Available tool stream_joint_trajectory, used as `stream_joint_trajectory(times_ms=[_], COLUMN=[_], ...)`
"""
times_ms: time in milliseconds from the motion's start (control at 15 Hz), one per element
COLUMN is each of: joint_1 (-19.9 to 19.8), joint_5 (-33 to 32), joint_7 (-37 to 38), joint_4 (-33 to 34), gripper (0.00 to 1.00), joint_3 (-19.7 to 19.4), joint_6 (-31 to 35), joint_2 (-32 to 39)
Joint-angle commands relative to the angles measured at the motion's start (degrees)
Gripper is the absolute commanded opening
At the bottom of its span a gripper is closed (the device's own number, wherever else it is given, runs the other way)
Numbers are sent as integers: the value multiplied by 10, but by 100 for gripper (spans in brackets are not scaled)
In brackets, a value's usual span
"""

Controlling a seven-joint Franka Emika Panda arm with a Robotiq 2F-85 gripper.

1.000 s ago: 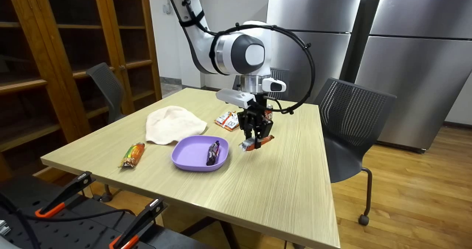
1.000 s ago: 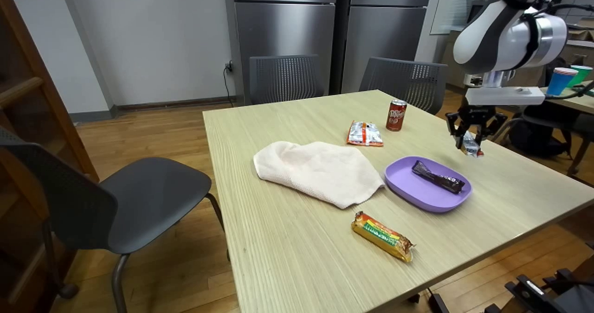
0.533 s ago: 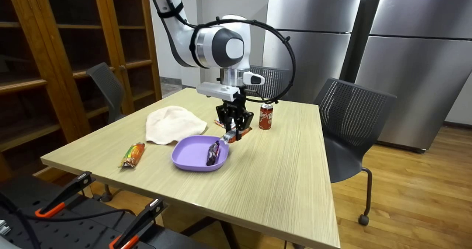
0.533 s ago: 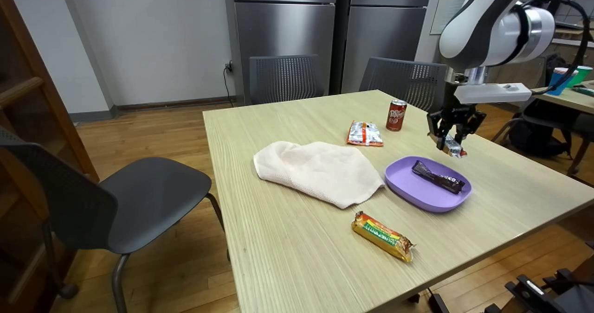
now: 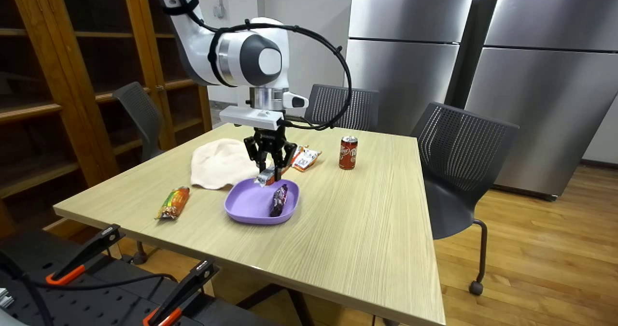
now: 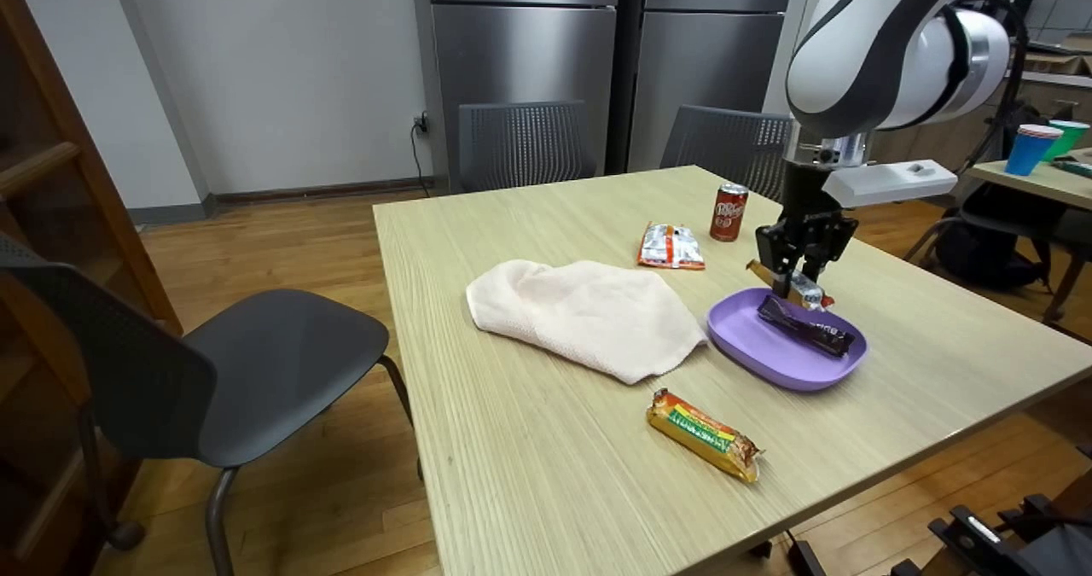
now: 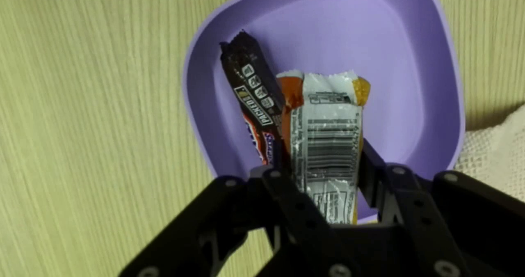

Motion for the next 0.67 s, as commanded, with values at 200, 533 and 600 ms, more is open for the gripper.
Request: stream_joint_trajectory(times_ms=[200,533,600], joint_1=[21,19,18], joint_5=[-62,-75,-75], joint_7=[-32,-46,-50], joint_4=[-54,-37,-33], gripper=[18,18,18], joint_3=[8,11,11], joint_6=[17,8,6], joint_2=[-23,2,8])
